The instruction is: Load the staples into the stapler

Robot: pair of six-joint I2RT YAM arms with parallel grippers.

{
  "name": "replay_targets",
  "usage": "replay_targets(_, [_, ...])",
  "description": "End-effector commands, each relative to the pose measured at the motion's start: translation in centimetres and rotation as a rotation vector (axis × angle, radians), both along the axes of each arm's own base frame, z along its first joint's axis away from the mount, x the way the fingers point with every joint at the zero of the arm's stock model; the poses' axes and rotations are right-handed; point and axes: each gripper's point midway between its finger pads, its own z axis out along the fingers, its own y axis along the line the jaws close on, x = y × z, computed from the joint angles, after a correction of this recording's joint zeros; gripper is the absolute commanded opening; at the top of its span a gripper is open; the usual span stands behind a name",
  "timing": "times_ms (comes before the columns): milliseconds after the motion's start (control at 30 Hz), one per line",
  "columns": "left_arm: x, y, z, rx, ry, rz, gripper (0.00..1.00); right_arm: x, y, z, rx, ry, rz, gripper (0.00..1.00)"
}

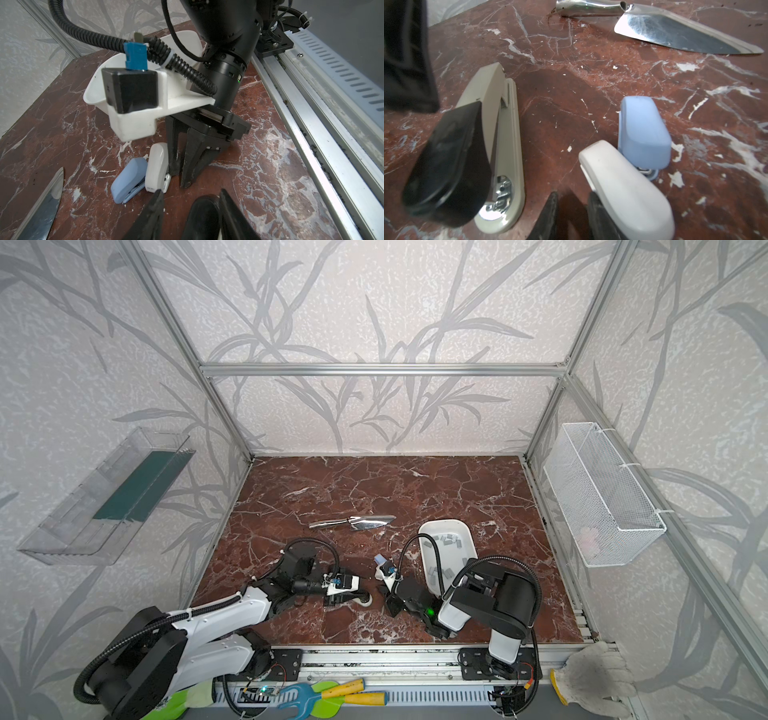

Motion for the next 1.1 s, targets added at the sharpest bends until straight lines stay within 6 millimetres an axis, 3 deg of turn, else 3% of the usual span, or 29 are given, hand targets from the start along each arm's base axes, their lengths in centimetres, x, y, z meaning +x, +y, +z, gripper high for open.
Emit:
replay_targets(0, [-0.2,-0.4,0.7,-0.009,-0.02,-0.04,0.45,-2.5,0.9,0.1,0.031,0.008,0.16,0.29])
replay_targets(400, [-0.4,-0.6,1.0,-0.022,-0.023,-0.053,0.41,-4.1,2.2,0.7,0.129,-0.005,0.255,0.34])
replay_targets(600, [-0.3,-0.6,0.6,-0.011,-0.011,-0.05,0.46,-4.2,2.4,1.6,0.155,-0.035,0.265,0.4])
replay_targets(767, [0.2,-0.6,-0.6,0.048,0.05,-0.034,0.47,-3.7,1.4,1.9,0.147,-0.056,0.222,0.43])
replay_targets(933, [1.2,-0.8,-2.2,0.17,0.127,0.011,0.44,-4.0,0.5,3.9,0.17,-0.093,0.216,0.48])
replay_targets(1067, [1.4,-0.9,-1.9,0.225,0.15,0.043,0.46,-4.2,0.4,4.8,0.139,-0.069,0.224,0.48])
